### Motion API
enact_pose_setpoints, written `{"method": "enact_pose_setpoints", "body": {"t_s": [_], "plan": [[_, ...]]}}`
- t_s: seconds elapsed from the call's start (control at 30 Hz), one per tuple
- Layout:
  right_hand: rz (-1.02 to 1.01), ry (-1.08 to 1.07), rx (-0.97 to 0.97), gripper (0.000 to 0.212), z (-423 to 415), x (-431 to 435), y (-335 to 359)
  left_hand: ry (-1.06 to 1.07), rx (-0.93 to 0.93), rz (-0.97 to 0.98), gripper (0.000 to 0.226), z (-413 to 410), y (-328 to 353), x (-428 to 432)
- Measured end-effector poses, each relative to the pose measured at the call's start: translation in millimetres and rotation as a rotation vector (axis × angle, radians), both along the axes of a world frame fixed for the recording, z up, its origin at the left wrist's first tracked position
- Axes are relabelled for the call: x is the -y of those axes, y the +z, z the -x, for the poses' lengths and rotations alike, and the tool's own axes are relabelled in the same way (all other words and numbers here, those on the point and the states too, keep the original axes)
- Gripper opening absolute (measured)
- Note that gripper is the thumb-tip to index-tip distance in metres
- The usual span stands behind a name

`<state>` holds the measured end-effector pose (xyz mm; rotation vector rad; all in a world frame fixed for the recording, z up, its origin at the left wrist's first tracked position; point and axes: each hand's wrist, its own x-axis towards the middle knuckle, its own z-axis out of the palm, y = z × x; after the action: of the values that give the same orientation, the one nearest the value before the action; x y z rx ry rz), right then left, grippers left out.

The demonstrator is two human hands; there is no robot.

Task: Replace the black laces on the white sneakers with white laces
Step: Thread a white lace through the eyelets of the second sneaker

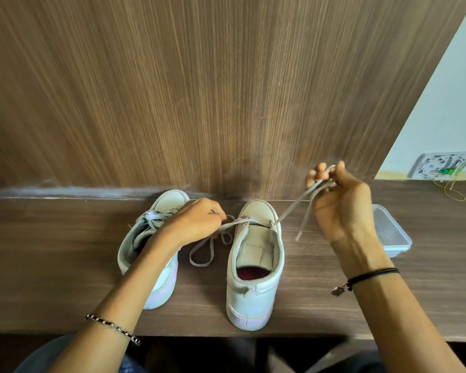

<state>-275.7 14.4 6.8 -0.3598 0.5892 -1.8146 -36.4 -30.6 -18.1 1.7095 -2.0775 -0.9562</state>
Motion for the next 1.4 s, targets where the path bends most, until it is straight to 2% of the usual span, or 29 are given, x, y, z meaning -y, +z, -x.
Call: {"method": "enact_pose_setpoints", "body": {"t_s": [0.03,0.07,0.17,0.23,0.33,0.4,0.47,0.6,0.67,0.73,0.8,0.87,0.93,1.0,1.03,1.07,1.1,1.13,1.2,1.27,1.3,1.4], "plan": [[-0.004,-0.031,-0.019,0.028,4,0,1,0.012,-0.025,0.013,0.031,0,2,0],[-0.053,-0.07,-0.138,0.028,6,0,0,0.031,-0.074,0.015,0.033,0,4,-1],[-0.24,-0.187,-0.832,0.02,10,-3,-14,0.146,-0.356,-0.016,0.036,2,10,1],[-0.258,-0.167,-1.233,0.012,7,-5,-22,0.188,-0.542,0.018,0.033,5,14,3],[-0.35,0.177,-1.75,0.013,-2,-6,-26,0.136,-0.64,0.154,0.019,8,20,0],[-0.421,0.351,-1.897,0.022,-7,-5,-28,0.033,-0.644,0.221,0.021,11,22,-2],[-0.435,0.365,-1.884,0.028,-7,-4,-30,-0.114,-0.612,0.228,0.03,14,23,-6],[-0.403,0.309,-1.829,0.043,-3,-1,-32,-0.36,-0.428,0.321,0.062,20,15,-10],[-0.376,0.184,-1.749,0.047,-1,1,-35,-0.34,-0.358,0.37,0.067,19,9,-9],[-0.342,0.066,-1.596,0.047,0,2,-35,-0.241,-0.267,0.469,0.06,19,3,-7],[-0.292,-0.028,-1.348,0.045,-1,2,-31,-0.125,-0.128,0.492,0.045,17,-6,-1],[-0.248,-0.088,-1.061,0.036,-2,2,-23,-0.073,0.036,0.357,0.031,12,-15,5],[-0.118,-0.091,-0.698,0.032,-3,2,-13,-0.081,0.148,0.205,0.02,8,-22,6],[0.01,-0.061,-0.241,0.031,-2,-1,-3,-0.077,0.194,0.135,0.013,8,-24,5],[0.03,-0.059,-0.079,0.031,-1,-2,0,-0.066,0.197,0.111,0.014,8,-23,4],[0.015,-0.066,-0.007,0.031,0,-3,2,-0.051,0.192,0.09,0.017,9,-23,4],[-0.039,-0.081,-0.052,0.03,1,-3,2,-0.035,0.183,0.069,0.02,8,-23,5],[-0.121,-0.112,-0.213,0.028,4,-2,-2,-0.023,0.17,0.048,0.025,8,-24,6],[-0.263,-0.19,-0.779,0.02,8,-3,-13,-0.003,0.122,-0.011,0.037,8,-26,10],[-0.273,-0.19,-1.261,0.007,8,-5,-22,0.027,0.006,-0.097,0.046,11,-26,9],[-0.253,-0.09,-1.412,0.001,7,-5,-23,0.041,-0.071,-0.136,0.047,14,-26,7],[-0.287,0.311,-1.74,0.011,0,-6,-29,0.047,-0.214,-0.203,0.039,23,-22,2]]}}
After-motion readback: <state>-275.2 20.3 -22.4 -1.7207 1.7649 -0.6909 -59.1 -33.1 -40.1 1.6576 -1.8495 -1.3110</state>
